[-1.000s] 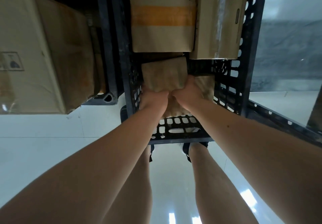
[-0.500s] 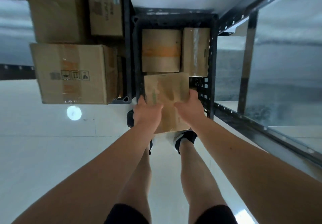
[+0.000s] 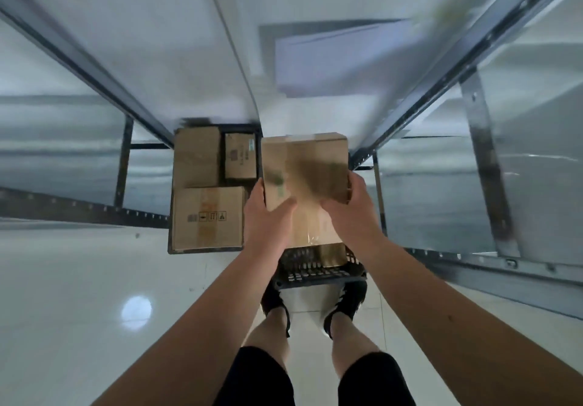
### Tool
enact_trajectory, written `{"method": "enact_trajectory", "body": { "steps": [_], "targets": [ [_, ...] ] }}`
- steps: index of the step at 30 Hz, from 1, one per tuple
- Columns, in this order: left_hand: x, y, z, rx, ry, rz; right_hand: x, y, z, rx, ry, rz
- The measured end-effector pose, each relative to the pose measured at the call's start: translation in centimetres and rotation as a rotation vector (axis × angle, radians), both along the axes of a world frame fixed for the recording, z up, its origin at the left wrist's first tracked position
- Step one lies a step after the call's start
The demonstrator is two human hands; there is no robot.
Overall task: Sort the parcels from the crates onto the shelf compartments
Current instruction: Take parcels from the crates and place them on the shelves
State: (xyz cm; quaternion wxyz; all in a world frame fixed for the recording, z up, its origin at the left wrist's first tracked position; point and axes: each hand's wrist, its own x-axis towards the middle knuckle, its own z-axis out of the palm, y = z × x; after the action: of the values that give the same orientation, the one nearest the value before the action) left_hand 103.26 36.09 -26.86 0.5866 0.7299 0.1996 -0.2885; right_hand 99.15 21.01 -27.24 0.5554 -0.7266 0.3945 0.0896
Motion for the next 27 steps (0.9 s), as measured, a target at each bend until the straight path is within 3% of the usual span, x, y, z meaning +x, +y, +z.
{"method": "enact_trajectory", "body": {
  "steps": [11, 20, 27],
  "targets": [
    [-7.3, 2.8, 19.2, -0.103, -0.373, 0.005, -7.3, 1.5, 19.0, -0.069, -0.368, -0.001],
    [-16.6, 3.1, 31.0, -0.186, -0.641, 0.093, -15.3, 0.3, 31.2, -0.066, -0.626, 0.079],
    [-18.9, 4.3, 39.5, -0.220, -0.807, 0.103, -18.4, 1.1, 40.5, -0.106, -0.802, 0.103]
  ]
}}
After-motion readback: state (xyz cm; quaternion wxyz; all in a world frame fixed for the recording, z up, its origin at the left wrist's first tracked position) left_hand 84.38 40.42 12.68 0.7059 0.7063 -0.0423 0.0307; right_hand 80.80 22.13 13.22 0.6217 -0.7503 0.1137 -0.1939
